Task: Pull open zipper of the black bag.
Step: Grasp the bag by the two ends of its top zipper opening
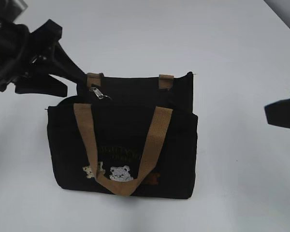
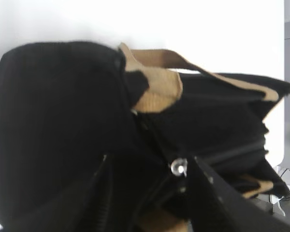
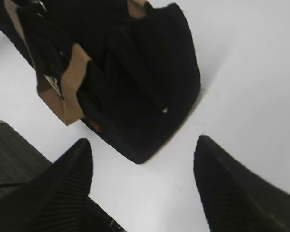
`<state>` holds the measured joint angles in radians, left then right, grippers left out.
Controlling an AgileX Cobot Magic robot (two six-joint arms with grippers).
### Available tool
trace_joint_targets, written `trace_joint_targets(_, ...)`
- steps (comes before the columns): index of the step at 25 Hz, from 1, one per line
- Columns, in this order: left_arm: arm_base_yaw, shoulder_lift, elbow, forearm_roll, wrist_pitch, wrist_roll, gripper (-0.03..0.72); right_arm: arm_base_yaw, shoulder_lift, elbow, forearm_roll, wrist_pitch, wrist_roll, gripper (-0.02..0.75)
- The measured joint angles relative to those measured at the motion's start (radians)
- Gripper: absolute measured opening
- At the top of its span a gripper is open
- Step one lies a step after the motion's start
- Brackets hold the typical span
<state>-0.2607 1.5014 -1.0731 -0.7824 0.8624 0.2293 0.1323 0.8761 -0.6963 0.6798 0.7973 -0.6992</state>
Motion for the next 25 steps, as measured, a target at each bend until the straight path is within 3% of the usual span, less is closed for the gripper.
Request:
trace_joint_targets(7,-0.001,0.152,-0.074,0.001,-0.016,0.0,0.365,0.0,0.173,-0.095,0.218,-0.011,-0.211,0.508)
trace_joint_targets(9,-0.001,0.171,-0.075,0.001,-0.018,0.0,0.321,0.0,0.211,-0.141,0.241,-0.003,-0.253,0.508)
trace_joint_targets(11,-0.001,0.174,-0.078,-0.002,-0.019,0.01,0.231,0.013,0.243,-0.186,0.249,0.002,-0.283,0.508)
trace_joint_targets(14,-0.002,0.173,-0.089,0.007,-0.017,0.021,0.076,0.085,0.288,-0.253,0.253,0.004,-0.331,0.508)
trace_joint_targets(16,-0.002,0.172,-0.095,0.018,-0.004,0.023,0.032,0.155,0.322,-0.294,0.256,0.003,-0.366,0.508)
trace_joint_targets(25,-0.002,0.111,-0.101,0.032,0.073,0.026,0.029,0.437,0.541,-0.405,0.254,-0.117,-0.497,0.491)
